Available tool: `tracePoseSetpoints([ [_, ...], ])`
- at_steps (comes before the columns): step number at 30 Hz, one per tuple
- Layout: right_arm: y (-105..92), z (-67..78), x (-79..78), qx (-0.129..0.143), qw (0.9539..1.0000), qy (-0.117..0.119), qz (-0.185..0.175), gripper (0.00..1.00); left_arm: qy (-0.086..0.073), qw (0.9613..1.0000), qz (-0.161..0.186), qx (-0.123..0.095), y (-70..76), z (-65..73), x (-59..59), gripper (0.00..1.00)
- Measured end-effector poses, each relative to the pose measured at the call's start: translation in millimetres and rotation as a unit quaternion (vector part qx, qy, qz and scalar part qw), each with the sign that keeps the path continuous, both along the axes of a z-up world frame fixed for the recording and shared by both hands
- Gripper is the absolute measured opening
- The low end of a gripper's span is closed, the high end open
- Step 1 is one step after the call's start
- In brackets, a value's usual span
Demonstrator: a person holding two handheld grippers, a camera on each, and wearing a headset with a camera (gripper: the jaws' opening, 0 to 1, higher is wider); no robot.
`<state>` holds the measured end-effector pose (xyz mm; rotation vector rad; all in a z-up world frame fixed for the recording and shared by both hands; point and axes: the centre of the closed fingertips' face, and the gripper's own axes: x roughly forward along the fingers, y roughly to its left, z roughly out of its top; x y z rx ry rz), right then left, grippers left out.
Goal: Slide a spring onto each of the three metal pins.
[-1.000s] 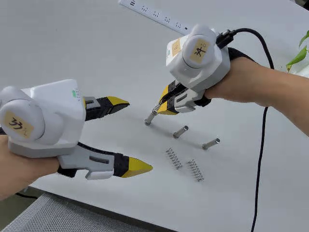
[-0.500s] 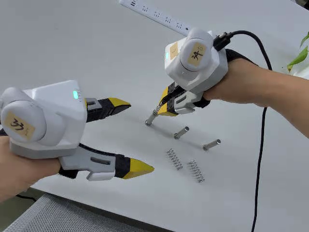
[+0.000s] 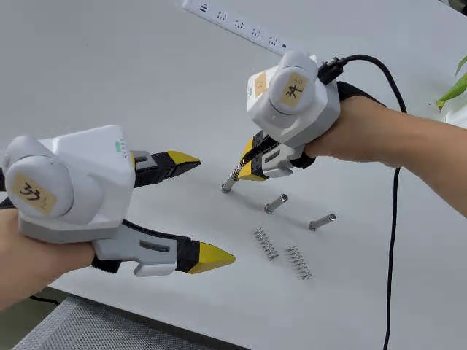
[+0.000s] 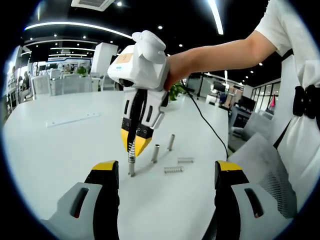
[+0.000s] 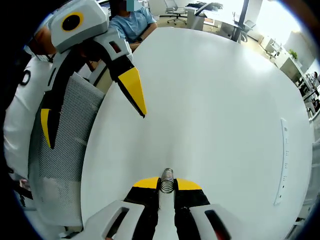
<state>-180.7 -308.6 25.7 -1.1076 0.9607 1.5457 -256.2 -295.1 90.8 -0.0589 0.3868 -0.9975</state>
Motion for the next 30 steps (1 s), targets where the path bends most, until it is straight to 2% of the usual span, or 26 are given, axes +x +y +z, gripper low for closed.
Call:
tracePoseSetpoints([
  [30, -0.6, -18.4, -1.3, -0.006, 0.9999, 0.004, 0.008, 0.08, 0.007, 1.0, -0.001, -0.003, -1.5, -2.0, 0.1, 0.75],
])
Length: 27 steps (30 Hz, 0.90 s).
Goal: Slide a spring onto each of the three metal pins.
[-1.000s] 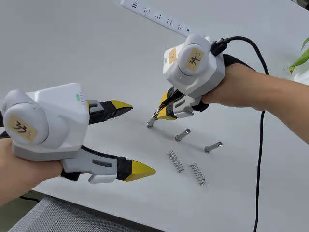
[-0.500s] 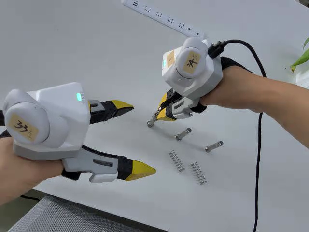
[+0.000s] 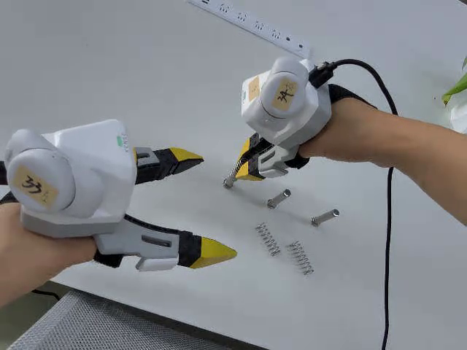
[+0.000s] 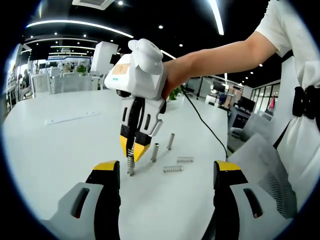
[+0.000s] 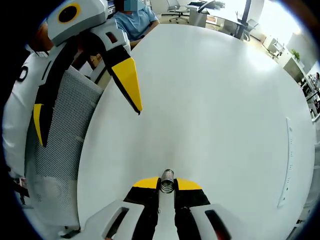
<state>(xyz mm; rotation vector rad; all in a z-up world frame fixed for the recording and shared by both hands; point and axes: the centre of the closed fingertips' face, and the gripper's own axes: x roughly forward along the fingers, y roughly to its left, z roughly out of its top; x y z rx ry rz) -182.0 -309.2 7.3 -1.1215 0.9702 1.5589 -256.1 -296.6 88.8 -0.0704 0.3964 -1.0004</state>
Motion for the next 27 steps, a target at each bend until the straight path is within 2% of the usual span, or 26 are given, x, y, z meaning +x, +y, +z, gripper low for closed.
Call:
tracePoseSetpoints([
  [27, 1.3, -18.7, -4.3, 0.0, 1.0, -0.002, 0.0, 0.08, 0.002, 1.0, 0.001, -0.002, 0.0, -1.8, 0.0, 0.74],
])
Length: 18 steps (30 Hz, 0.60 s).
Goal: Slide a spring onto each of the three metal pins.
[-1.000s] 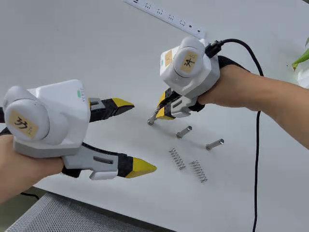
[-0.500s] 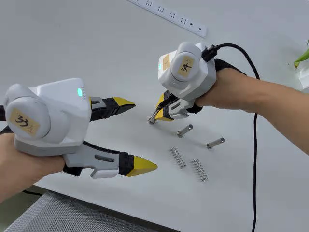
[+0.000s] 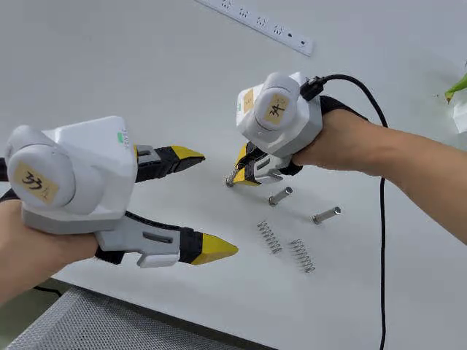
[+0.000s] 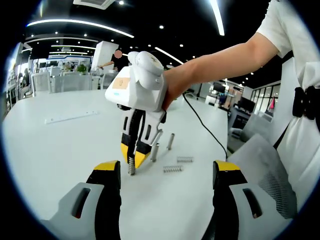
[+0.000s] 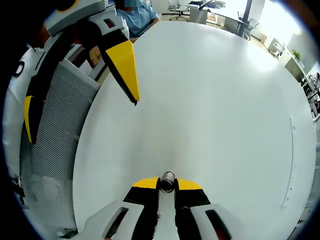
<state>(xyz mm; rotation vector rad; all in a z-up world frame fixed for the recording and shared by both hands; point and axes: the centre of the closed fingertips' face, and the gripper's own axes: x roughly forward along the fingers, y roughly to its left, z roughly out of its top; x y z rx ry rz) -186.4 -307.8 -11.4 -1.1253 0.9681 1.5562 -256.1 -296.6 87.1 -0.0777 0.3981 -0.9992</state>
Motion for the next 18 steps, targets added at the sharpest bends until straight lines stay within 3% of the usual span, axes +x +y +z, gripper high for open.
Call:
tracePoseSetpoints([
  [18, 4.2, 0.2, -1.9, 0.011, 0.9999, 0.004, -0.009, 0.13, 0.0, 1.0, -0.004, 0.004, 0.2, 0.2, -0.5, 0.73],
])
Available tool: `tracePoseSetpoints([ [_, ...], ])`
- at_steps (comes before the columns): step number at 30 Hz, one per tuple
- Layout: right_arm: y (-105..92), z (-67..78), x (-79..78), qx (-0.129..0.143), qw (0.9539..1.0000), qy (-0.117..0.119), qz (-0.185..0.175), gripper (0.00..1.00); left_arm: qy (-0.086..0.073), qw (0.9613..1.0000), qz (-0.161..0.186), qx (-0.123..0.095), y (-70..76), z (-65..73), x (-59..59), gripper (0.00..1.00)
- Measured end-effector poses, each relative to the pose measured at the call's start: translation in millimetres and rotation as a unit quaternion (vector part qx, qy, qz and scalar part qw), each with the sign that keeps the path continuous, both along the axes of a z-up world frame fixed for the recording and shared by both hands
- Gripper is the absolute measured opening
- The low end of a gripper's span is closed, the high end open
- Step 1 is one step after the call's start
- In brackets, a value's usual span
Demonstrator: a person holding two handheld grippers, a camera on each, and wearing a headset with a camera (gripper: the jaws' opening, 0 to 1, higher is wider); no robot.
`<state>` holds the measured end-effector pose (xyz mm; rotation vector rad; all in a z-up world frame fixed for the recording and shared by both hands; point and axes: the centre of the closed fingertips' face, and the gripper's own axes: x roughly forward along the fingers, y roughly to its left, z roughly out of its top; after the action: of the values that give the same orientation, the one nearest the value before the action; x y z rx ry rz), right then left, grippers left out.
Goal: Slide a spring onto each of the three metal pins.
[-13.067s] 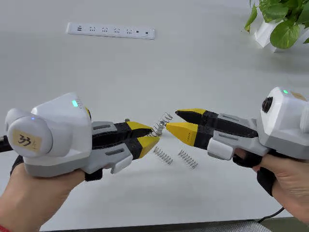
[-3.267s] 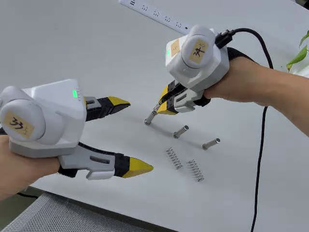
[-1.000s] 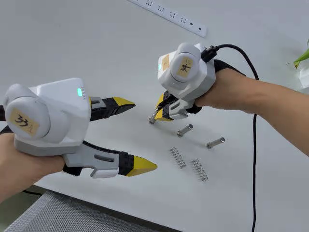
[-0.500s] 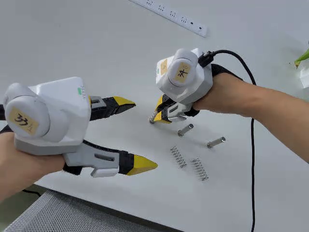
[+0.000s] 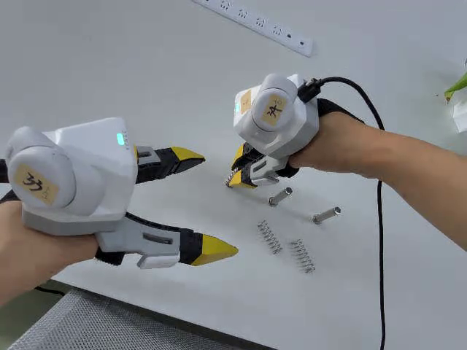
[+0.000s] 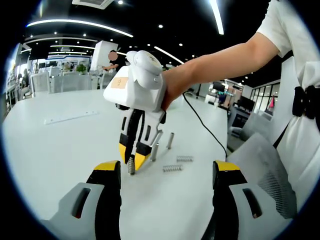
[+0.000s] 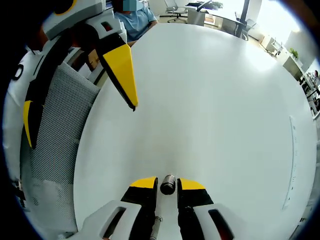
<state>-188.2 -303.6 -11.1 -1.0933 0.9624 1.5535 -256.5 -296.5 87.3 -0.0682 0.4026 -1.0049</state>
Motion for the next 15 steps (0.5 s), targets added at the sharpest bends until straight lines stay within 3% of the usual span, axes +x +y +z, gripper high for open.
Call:
tracePoseSetpoints([
  [7, -0.1, 7.3, 2.2, 0.012, 0.9999, -0.002, -0.011, 0.17, -0.001, 1.0, -0.007, 0.006, -0.6, 0.8, -1.0, 0.73],
  [15, 0.3, 28.9, 5.8, 0.052, 0.9978, -0.008, -0.041, 0.21, -0.003, 0.9997, -0.02, 0.017, -2.5, 3.1, -1.0, 0.72],
])
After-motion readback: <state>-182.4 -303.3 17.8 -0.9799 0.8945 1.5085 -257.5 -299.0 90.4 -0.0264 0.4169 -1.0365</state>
